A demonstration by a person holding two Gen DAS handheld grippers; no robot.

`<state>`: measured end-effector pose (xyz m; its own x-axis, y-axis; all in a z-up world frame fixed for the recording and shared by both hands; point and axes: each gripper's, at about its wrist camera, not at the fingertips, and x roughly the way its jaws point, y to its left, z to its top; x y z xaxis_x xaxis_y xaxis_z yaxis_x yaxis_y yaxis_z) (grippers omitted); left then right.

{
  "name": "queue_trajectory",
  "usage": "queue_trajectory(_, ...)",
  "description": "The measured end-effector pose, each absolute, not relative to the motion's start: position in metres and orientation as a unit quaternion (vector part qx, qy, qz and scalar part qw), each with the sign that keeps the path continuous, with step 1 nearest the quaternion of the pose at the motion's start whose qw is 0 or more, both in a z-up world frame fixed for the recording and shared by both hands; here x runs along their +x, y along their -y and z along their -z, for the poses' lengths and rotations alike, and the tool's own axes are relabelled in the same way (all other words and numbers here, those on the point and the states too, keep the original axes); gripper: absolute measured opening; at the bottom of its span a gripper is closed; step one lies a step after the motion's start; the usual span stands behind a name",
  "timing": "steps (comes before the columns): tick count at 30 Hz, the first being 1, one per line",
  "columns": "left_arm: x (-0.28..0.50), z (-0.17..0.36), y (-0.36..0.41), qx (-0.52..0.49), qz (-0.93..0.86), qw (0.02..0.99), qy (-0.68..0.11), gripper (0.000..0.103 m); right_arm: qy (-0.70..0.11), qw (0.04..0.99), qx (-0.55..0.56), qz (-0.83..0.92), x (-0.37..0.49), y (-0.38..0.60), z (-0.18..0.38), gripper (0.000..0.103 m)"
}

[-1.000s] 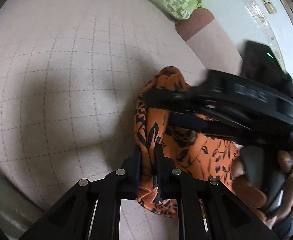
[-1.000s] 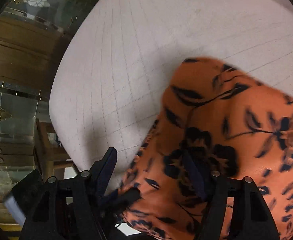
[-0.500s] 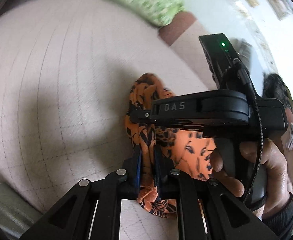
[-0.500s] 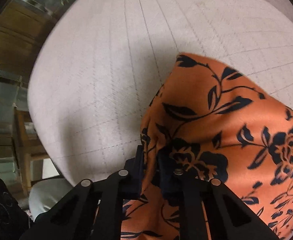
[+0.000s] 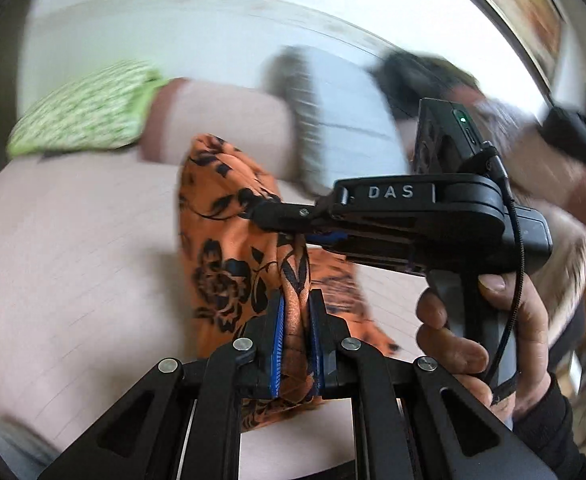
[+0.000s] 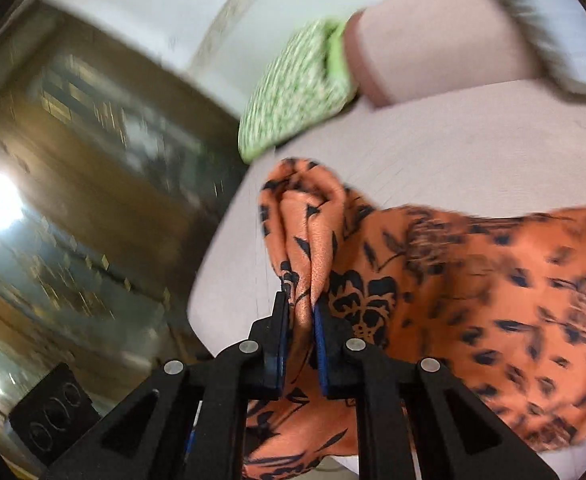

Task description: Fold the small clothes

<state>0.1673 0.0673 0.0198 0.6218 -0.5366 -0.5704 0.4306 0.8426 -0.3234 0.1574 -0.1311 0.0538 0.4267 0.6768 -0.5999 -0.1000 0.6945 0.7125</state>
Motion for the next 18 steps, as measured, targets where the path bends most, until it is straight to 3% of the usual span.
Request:
queue_trajectory(4, 0.176, -0.018, 0.013, -0.03, 0.309, 0.875, -0.372, 0.01, -0.43, 0.788, 0.384, -0.219, 0.136, 0.22, -0.038, 0.011)
queue_trajectory(8, 0.193, 0.011, 0.079, 0.024, 0.322, 0.853, -0.41, 0.01, -0.413, 0.765, 0.461, -0.178, 0.12, 0.28, 0.019, 0.011)
queue_trajectory(12, 0.219, 0.045, 0.114, 0.004, 0.335, 0.816, -0.471, 0.011, -0.482, 0.745, 0.452, -0.095, 0.132, 0.311, 0.059, 0.011)
queue_trajectory(15, 0.232, 0.08, 0.123, -0.023, 0.341, 0.783, -0.52, 0.014, -0.554, 0.722, 0.414, -0.004, 0.135, 0.321, 0.09, 0.017)
queue_trajectory(18, 0.221, 0.078, 0.108, -0.066, 0.365, 0.768, -0.523, 0.022, -0.553, 0.711, 0.435, -0.012, 0.134, 0.331, 0.091, 0.02)
